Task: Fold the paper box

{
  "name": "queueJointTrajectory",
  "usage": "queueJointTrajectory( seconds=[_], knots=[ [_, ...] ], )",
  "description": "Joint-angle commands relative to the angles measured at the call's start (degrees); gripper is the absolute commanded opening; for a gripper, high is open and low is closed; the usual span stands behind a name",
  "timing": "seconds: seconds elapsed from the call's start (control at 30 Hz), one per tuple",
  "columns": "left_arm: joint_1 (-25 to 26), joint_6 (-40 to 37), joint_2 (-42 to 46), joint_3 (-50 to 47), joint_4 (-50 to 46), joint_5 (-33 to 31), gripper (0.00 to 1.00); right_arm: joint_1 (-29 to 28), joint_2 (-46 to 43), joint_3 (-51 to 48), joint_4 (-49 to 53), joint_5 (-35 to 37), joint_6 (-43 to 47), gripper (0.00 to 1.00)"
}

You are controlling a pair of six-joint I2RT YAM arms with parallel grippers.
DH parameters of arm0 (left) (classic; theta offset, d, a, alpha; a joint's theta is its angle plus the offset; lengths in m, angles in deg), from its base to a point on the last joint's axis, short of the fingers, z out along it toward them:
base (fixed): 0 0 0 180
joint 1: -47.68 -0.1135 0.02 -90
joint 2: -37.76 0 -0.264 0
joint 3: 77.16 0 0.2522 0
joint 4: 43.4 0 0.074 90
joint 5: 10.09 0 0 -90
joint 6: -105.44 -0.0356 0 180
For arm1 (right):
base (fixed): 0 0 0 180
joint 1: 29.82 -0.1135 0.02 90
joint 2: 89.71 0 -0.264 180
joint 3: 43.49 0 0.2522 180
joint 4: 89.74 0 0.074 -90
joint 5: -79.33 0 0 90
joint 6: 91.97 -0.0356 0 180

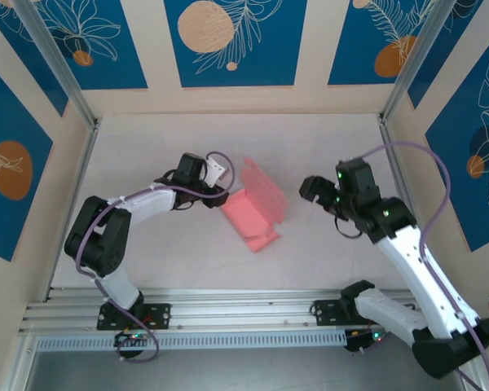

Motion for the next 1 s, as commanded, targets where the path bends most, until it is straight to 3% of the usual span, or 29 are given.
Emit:
queueJointTrajectory(
  seconds=[0.0,0.1,0.23,0.4,0.53,0.7,0.97],
  knots=[
    [1.4,-3.7,-1.9,2.6,-0.2,2.2,0.43,-4.7,-3.7,-2.7,7.6,6.0,-8.7,0.86],
    [2.8,-4.5,-4.0,3.9,-1.0,0.6,0.45,-10.1,-4.5,-2.4,11.5,9.0,-11.8,0.86],
    [4.3,-5.2,-7.2,6.3,-2.8,-6.3,0.46,-16.8,-4.3,-1.4,13.7,12.8,-14.7,0.87],
    [5.6,-6.7,-9.2,8.0,-4.3,-10.6,0.43,-20.0,-4.4,-1.7,13.4,13.9,-15.7,0.87],
    [7.0,-7.3,-10.7,8.5,-4.5,-12.5,0.35,-20.7,-3.7,-3.0,13.1,12.8,-16.7,0.87],
    [7.9,-4.1,-10.1,6.1,-2.2,-16.5,0.17,-22.2,-1.3,-6.5,11.9,10.6,-19.8,0.86],
    [7.8,4.3,-5.5,-0.2,2.7,-24.2,0.01,-22.2,4.2,-13.1,-1.1,4.0,-20.4,0.83]
  ],
)
